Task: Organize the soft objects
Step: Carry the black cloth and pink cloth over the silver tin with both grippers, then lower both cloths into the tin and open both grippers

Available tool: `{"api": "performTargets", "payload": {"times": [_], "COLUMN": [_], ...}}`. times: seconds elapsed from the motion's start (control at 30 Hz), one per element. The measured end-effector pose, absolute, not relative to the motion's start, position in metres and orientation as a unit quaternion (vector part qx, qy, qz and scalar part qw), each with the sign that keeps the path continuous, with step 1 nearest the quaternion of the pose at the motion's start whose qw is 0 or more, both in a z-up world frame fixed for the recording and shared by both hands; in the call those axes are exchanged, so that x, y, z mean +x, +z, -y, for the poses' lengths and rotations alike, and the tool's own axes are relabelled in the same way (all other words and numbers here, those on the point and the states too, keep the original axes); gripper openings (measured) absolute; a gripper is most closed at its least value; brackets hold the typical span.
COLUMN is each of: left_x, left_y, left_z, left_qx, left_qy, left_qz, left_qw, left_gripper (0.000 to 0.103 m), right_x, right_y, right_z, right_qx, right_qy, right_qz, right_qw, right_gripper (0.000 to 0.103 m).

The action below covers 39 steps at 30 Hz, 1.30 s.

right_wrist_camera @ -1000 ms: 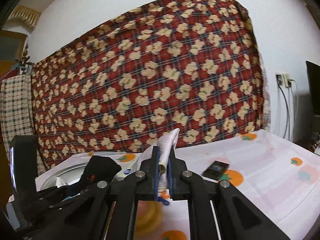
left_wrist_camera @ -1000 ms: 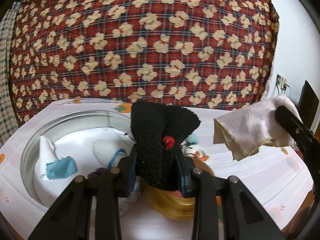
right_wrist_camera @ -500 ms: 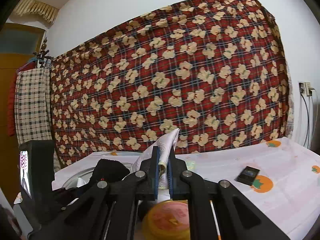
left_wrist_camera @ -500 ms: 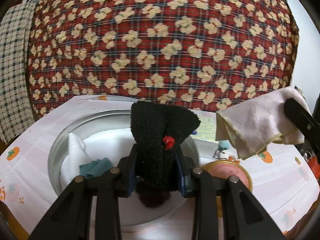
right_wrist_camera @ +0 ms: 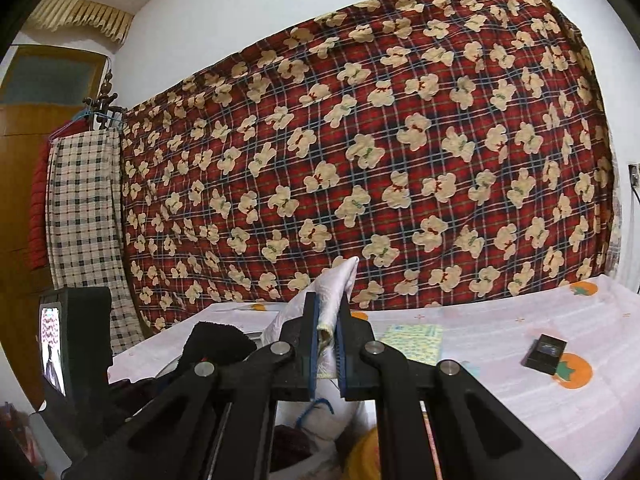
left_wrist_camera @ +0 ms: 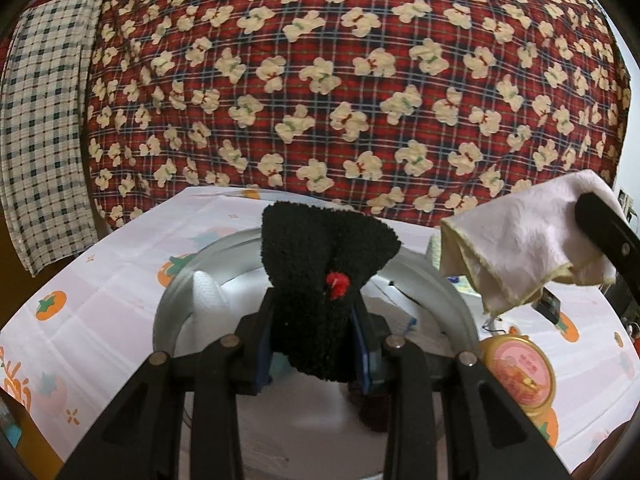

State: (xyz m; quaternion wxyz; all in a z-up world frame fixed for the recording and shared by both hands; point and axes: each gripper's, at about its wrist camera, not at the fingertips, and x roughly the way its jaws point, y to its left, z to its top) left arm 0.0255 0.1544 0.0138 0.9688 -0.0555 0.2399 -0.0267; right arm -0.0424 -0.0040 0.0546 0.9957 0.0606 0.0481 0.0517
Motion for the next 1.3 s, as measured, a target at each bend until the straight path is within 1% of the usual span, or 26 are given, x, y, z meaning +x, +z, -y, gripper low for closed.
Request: {"api": "performTargets", "payload": {"times": [0.63,0.97,1.3], "left_x": [0.057,0.072,0.077], "left_y": [0.005,-0.006,-0.004], "left_z": [-0.178,-0.182,-0.182], "left_qx": [-0.041,-0.028,-0.011], "left_qy": [0.016,0.038,0.051], "left_qz": [-0.261,-0.285,-0.289], "left_qw": [0.964,0.957,0.956], "left_gripper": [0.031,0.031,0.031], "right_x": [0.007,0.039,0.057], "right_y": [0.051,0.039,0.026], "right_z": [-0.022,-0.030,-0.032], "right_qx": [0.068,0.066,0.070], "right_qy": [0.064,0.064,0.067], "right_qz": [-0.063,-0.090,-0.118], "right_qw": [0.994,0.992,0.988], "right_gripper": [0.008,0.008,0.008]}}
